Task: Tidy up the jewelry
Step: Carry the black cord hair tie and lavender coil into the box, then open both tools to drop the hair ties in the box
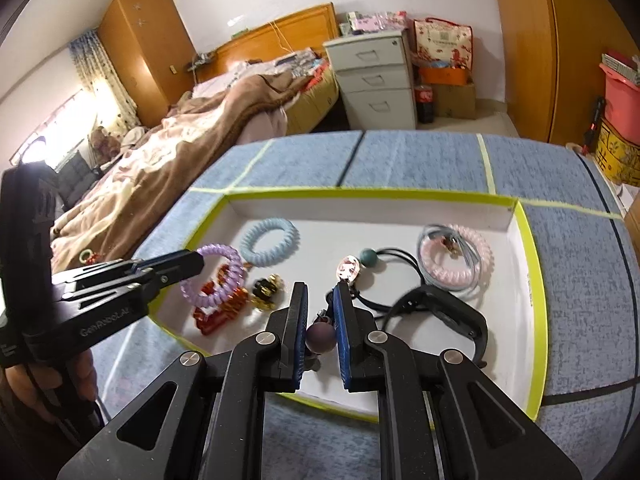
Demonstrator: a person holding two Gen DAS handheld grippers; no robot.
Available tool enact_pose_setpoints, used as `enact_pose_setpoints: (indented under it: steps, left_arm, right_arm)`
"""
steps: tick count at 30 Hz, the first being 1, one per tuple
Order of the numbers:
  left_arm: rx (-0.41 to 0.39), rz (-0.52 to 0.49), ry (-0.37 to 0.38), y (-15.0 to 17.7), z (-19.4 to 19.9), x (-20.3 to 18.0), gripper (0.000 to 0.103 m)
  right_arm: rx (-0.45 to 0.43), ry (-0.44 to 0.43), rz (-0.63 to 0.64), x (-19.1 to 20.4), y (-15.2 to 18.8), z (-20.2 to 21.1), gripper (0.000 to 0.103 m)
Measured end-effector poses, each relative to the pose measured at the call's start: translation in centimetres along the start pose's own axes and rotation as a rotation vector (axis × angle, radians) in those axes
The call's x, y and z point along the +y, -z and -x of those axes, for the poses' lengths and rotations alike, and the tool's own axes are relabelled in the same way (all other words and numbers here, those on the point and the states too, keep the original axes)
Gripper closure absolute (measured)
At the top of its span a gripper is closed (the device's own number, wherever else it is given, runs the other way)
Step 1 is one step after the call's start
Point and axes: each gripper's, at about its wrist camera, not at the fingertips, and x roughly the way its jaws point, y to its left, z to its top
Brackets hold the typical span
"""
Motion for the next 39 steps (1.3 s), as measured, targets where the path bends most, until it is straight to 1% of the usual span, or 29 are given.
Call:
enact_pose_setpoints:
  steps: [8, 11, 16, 18, 23, 24, 26, 27, 29, 31, 33, 35, 39]
  left_arm:
    - [0.023, 0.004, -0.001, 0.2, -0.6, 0.1, 0.093]
    - [0.030, -0.006, -0.014, 0.4, -0.8, -0.1, 0.092]
    - [0.045, 0.001, -0.007, 0.6, -1.1, -0.1, 0.092]
    - [0.039, 0.001, 0.002, 0.6, -0.8, -0.1, 0.092]
    - [0.044, 0.009, -0.004, 0.8, -0.5, -0.2, 0.092]
    - [0.040, 0.007, -0.002, 0.9, -0.4, -0.2, 0.089]
    - [0.038, 0.009, 0.001, 0.9, -0.2, -0.3, 0.070]
    - [0.038, 0.010, 0.001, 0.8, -0.2, -0.3, 0.069]
    - [0.032, -0.001, -0.015, 0.9, 0.1, -0.4, 0.068]
    - [0.030, 0.000, -0.012, 0.9, 0.2, -0.5, 0.068]
    - [0.028, 0.003, -0.008, 0.9, 0.4, -0.5, 0.067]
    - [0.025, -0.008, -0.030, 1.0, 0.5, -0.7, 0.065]
    - [0.021, -0.001, -0.022, 1.3, 0.9, -0.7, 0.065]
  right_arm:
    - [0.043, 0.045, 0.017, -0.6, 0.3, -0.8, 0.089]
    - [0.049, 0.065, 0.020, -0.8, 0.4, -0.8, 0.089]
    - [0.053, 0.092, 0.042, -0.7, 0.4, -0.8, 0.089]
    - [0.057, 0.107, 0.052, -0.5, 0.5, -0.9, 0.089]
    - [0.057, 0.118, 0.059, -0.5, 0.5, -1.0, 0.089]
    - [0.055, 0.120, 0.062, -0.5, 0.6, -0.9, 0.089]
    - [0.054, 0.121, 0.059, -0.5, 0.5, -0.9, 0.087]
    - [0.052, 0.116, 0.056, -0.4, 0.6, -0.8, 0.085]
    - [0.045, 0.110, 0.058, -0.2, 0.7, -0.6, 0.076]
    - [0.042, 0.115, 0.066, 0.0, 0.7, -0.5, 0.071]
    - [0.038, 0.121, 0.068, 0.1, 0.7, -0.3, 0.071]
    - [0.036, 0.125, 0.068, 0.2, 0.7, -0.3, 0.071]
    - [0.027, 0.131, 0.067, 0.3, 0.9, 0.2, 0.070]
